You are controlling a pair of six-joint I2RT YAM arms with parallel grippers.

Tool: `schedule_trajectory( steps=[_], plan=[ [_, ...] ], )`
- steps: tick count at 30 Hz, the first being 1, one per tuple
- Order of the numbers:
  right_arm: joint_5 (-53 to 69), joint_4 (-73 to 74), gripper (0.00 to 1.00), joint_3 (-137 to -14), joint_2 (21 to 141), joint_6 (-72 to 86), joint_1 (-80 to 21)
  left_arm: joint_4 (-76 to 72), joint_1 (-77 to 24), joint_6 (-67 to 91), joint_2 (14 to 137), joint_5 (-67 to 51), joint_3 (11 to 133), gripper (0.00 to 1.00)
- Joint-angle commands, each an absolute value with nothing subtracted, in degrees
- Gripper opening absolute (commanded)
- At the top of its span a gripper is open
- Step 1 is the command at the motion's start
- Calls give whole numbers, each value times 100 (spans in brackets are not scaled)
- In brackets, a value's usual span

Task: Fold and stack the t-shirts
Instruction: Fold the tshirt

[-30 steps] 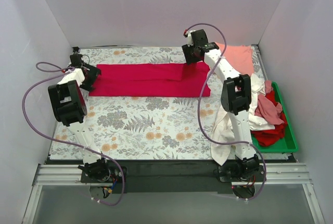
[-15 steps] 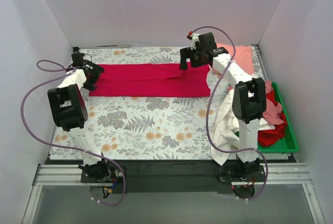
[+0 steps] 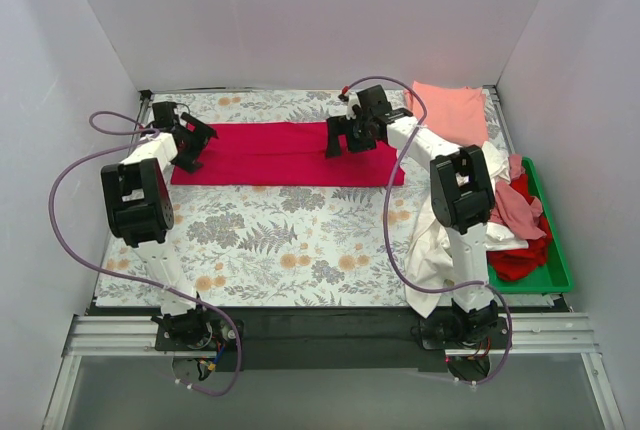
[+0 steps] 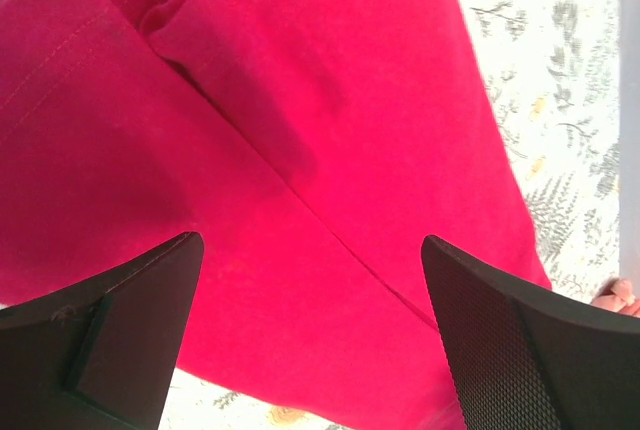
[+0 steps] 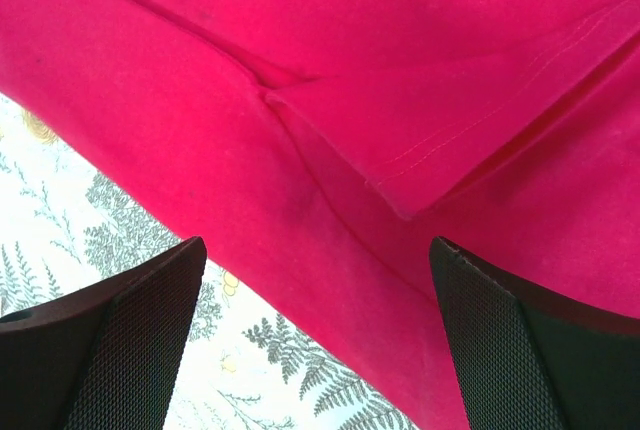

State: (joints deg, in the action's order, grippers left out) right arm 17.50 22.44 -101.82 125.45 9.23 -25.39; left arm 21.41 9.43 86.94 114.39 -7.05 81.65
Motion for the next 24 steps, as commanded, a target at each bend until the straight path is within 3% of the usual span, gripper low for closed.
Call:
schedule_trajectory(
  steps=[1, 6, 14, 20, 24],
  plan=[
    [1635, 1978, 98, -10239, 12647, 1107, -2522, 2083, 967, 8596, 11557, -809, 8086, 90],
    [1942, 1662, 98, -10722, 13120, 1204, -2540, 2039, 967, 8596, 11637, -835, 8077, 91],
    [2452, 591, 98, -13191, 14607, 2091, -2531, 2065, 967, 8491, 11496, -827, 8051, 91],
    [2146, 53, 98, -11930, 13669, 2066, -2531, 2092, 967, 8332, 11399, -835, 8235, 92],
    [1618, 53, 98, -9973, 12292, 1951, -2487, 2057, 941, 8157, 11741, -1203, 8691, 92]
  ],
)
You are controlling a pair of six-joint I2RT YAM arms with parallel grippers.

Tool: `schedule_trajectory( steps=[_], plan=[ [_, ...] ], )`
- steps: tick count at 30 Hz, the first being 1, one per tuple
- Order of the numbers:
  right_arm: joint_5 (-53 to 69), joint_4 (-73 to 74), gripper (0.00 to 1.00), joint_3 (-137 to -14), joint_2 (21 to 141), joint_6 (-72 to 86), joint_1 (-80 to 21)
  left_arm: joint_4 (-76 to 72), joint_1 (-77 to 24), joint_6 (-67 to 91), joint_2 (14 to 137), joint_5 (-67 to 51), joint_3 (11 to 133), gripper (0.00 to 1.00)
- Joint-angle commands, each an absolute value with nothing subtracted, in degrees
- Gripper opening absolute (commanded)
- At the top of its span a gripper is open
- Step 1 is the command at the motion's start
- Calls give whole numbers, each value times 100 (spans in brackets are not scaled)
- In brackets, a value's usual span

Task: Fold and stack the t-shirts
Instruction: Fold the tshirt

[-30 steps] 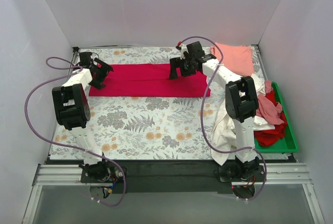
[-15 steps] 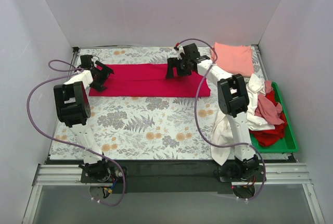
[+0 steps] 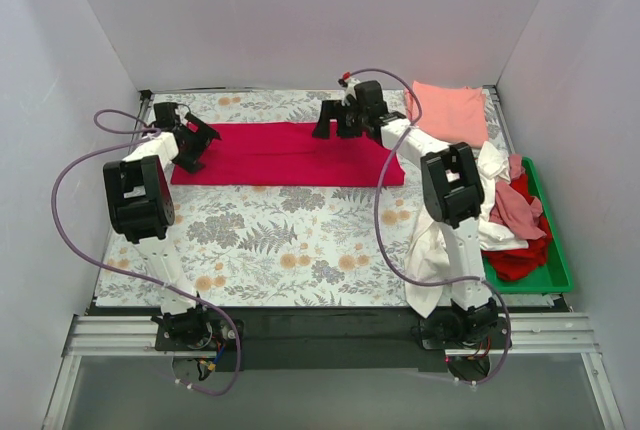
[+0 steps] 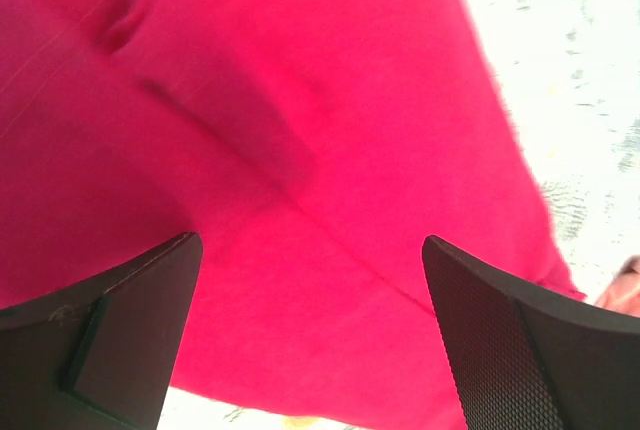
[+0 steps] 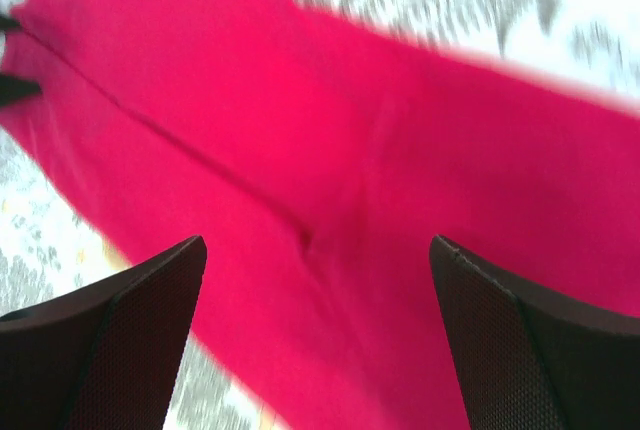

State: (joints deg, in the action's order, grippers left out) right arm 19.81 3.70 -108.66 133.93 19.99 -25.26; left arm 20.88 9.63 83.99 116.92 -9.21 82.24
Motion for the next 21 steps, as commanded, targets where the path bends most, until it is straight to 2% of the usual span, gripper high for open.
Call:
schedule_trajectory(
  steps=[1, 4, 8, 12, 17, 21],
  plan=[
    [1469, 61, 98, -9575, 12070, 1986, -2470, 2065, 932, 8148, 11838, -1230, 8797, 92],
    [1118, 53, 98, -8457, 11383, 2126, -2426, 2074, 888, 8113, 12163, -1388, 9131, 92],
    [1344, 202, 98, -7946, 11223, 2478, -2145, 2197, 870, 8112, 12419, -1494, 9238, 92],
    [1784, 237, 98, -7813, 11521, 2663, -1899, 2197, 835, 8156, 12323, -1389, 8747, 92],
    [1723, 772, 98, -8690, 12250, 2452, -1855, 2356, 642, 8349, 11638, -1389, 7368, 92],
    [1792, 1291, 98, -10470, 13557, 2189, -1811, 2373, -119, 8402, 10681, -968, 6006, 92]
  ],
)
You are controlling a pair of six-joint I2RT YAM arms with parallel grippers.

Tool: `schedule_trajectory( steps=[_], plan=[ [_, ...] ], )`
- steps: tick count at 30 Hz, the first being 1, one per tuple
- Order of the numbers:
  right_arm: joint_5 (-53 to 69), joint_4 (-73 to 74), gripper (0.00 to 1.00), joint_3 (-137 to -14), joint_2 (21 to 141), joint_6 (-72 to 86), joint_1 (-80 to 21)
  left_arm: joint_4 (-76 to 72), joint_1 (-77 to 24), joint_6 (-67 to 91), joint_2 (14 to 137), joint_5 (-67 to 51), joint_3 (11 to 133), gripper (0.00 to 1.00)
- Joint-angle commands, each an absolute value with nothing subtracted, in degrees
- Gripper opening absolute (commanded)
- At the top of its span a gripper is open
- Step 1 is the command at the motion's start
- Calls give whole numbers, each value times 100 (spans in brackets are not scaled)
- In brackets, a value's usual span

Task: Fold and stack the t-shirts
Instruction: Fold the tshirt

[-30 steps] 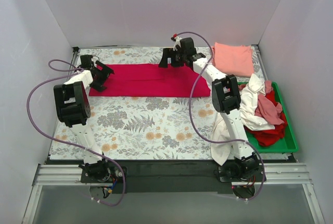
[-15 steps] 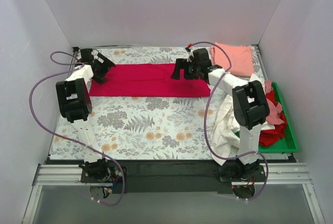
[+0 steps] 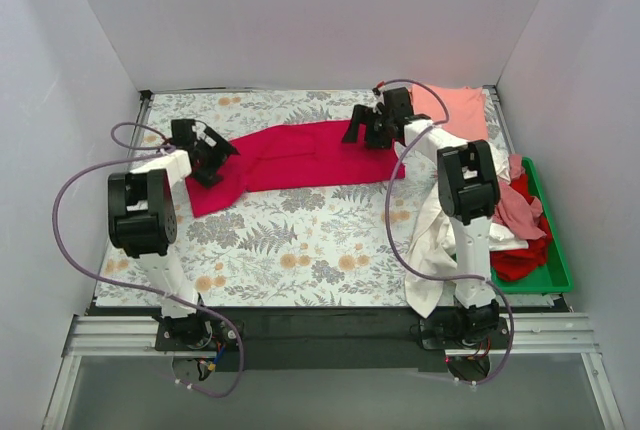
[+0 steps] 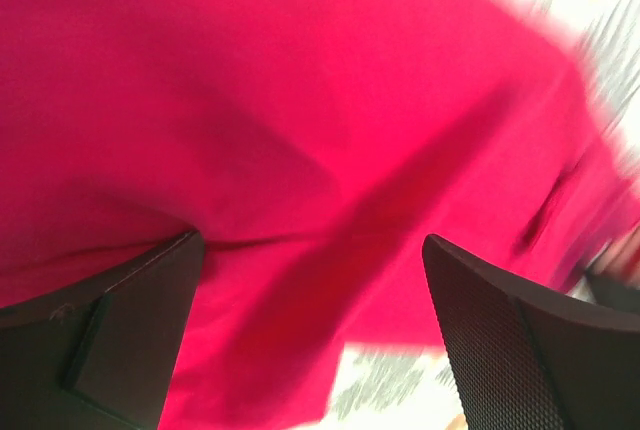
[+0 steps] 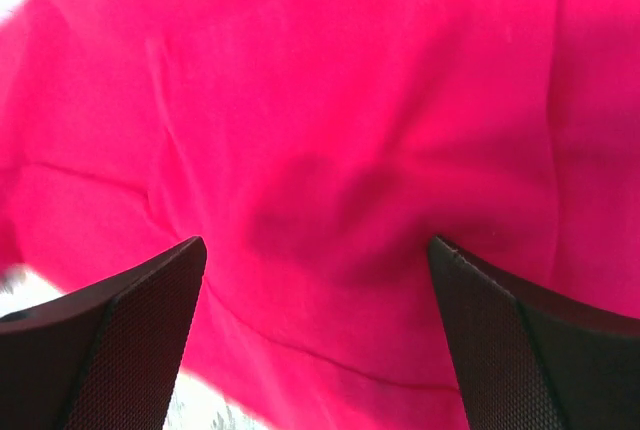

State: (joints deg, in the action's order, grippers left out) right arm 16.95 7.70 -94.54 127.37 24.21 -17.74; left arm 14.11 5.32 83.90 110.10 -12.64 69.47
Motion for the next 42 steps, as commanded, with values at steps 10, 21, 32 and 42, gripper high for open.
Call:
schedule_trajectory(
  steps=[10, 21, 32, 42],
  plan=[
    [2602, 891, 98, -13228, 15487, 2214, -2021, 2532, -3003, 10097, 8544, -1081, 3622, 93],
    [1723, -334, 98, -13633, 15558, 2523, -2557, 2100, -4904, 9722, 8139, -1169, 4534, 94],
    [915, 1432, 98, -12482, 13266, 1731, -3032, 3830, -4896, 9939, 6400, 754, 4334, 98],
    [-799, 2127, 98, -9415, 11567, 1854, -3857, 4825, -4825, 10661, 5546, 1767, 3613, 98]
  ],
)
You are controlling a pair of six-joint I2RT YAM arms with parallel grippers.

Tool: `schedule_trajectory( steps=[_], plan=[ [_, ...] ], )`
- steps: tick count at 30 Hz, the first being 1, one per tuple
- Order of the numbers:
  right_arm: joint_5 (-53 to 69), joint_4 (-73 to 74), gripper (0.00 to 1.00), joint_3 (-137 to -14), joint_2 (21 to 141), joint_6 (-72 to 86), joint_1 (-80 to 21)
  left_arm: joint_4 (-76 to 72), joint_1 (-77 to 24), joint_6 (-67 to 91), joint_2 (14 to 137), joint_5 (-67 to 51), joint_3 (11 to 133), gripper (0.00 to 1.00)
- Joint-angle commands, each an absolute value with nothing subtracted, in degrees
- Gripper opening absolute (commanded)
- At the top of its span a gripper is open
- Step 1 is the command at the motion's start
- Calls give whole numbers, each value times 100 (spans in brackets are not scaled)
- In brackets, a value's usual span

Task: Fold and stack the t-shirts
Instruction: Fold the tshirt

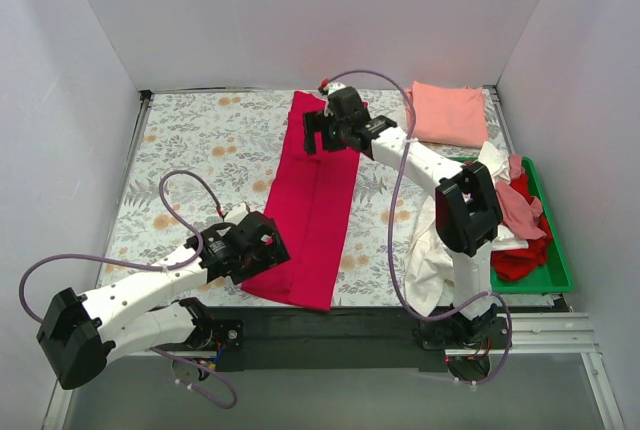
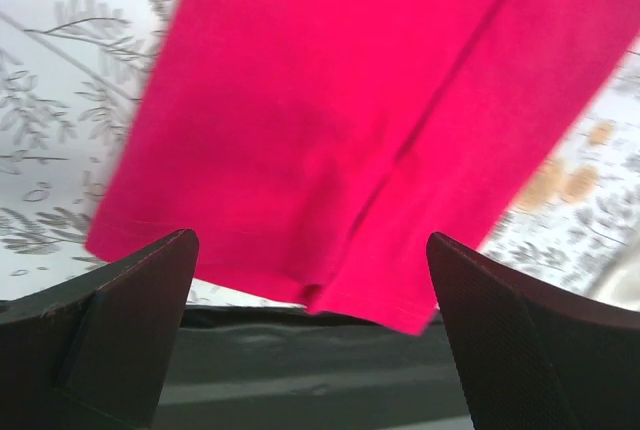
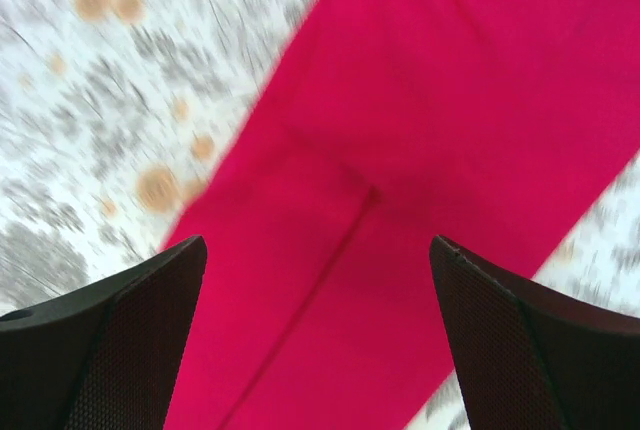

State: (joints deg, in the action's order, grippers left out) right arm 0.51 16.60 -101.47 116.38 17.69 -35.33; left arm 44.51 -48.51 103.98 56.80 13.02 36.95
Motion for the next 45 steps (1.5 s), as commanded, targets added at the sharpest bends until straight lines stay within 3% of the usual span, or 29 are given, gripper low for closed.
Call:
schedule_trajectory(
  steps=[1, 11, 19, 26, 32, 39, 43, 45],
  plan=[
    [-965, 2127, 98, -9274, 11532, 1924, -3919, 4729, -4834, 10652, 5468, 1740, 3543, 98],
    [-835, 2197, 98, -9219, 12408, 2065, -3982, 4491, -4816, 10661, 5036, 1775, 3348, 98],
    [-817, 2390, 98, -9650, 12990, 1794, -3419, 4167, -4799, 10635, 5036, 1767, 3226, 98],
    [-537, 2434, 98, -10326, 13534, 1029, -2927, 3271, -4799, 10459, 5290, 977, 2751, 98],
    [-290, 2523, 98, -10643, 13203, 510, -2856, 2629, -4790, 10371, 5625, 940, 2628, 98],
    [-492, 2505, 98, -10345, 12297, 474, -2953, 1794, -4799, 10117, 6388, 441, 2672, 84],
    [-553, 2233, 98, -9442, 11305, 799, -3006, 1284, -4790, 9949, 6530, 9, 2558, 76],
    [-729, 1891, 98, -8602, 10637, 1001, -2997, 1117, -4790, 9923, 6644, -183, 2531, 65]
  ],
)
